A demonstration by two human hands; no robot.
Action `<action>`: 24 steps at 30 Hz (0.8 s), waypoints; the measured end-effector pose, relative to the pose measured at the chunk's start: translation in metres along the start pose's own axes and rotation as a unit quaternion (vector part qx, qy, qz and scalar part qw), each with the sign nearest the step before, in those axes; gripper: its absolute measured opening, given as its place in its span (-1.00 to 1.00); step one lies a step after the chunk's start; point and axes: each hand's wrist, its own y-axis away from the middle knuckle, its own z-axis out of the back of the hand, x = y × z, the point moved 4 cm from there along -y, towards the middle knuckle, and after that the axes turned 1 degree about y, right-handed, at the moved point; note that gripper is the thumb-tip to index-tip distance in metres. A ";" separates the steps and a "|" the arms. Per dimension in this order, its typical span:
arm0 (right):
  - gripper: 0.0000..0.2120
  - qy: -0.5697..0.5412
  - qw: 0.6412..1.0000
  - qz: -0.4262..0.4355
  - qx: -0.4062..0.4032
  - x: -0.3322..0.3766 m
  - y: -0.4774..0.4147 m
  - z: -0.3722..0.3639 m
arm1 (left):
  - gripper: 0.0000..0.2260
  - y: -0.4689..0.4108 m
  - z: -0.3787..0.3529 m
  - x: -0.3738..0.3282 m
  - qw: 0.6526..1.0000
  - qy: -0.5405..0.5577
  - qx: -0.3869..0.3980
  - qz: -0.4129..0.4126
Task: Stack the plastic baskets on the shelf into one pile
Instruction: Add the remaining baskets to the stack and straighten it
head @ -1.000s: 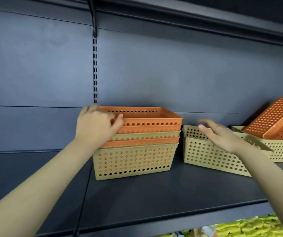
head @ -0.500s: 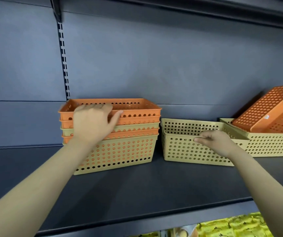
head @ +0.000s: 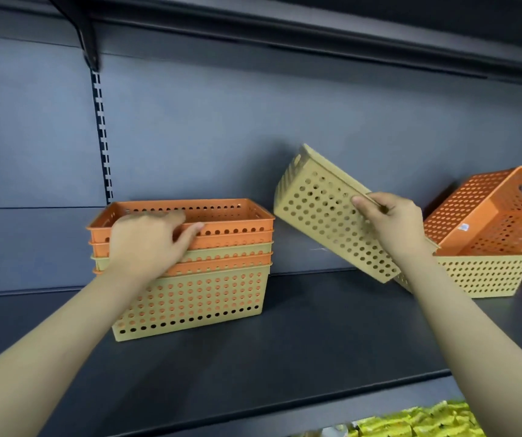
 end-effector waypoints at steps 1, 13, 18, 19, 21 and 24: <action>-0.73 -0.006 1.000 0.015 -0.011 0.013 -0.004 0.001 | -0.48 0.001 0.002 0.002 1.000 -0.001 0.009 -0.002; -0.81 -0.115 0.982 0.145 0.029 0.190 -0.017 -0.058 | -0.53 0.013 0.055 0.052 0.922 0.362 -0.006 0.134; -0.76 -0.112 0.974 0.165 0.105 0.217 0.004 -0.106 | -0.37 0.013 0.078 0.082 0.913 0.382 -0.039 0.134; -0.75 -0.108 0.973 0.164 0.120 0.219 0.008 -0.113 | -0.35 0.013 0.079 0.084 0.913 0.386 -0.033 0.126; -0.75 -0.084 0.969 0.172 0.154 0.223 0.016 -0.126 | -0.35 0.013 0.080 0.086 0.910 0.399 -0.016 0.114; -0.77 -0.021 0.962 0.188 0.199 0.223 0.020 -0.138 | -0.39 0.015 0.073 0.086 0.902 0.420 0.004 0.100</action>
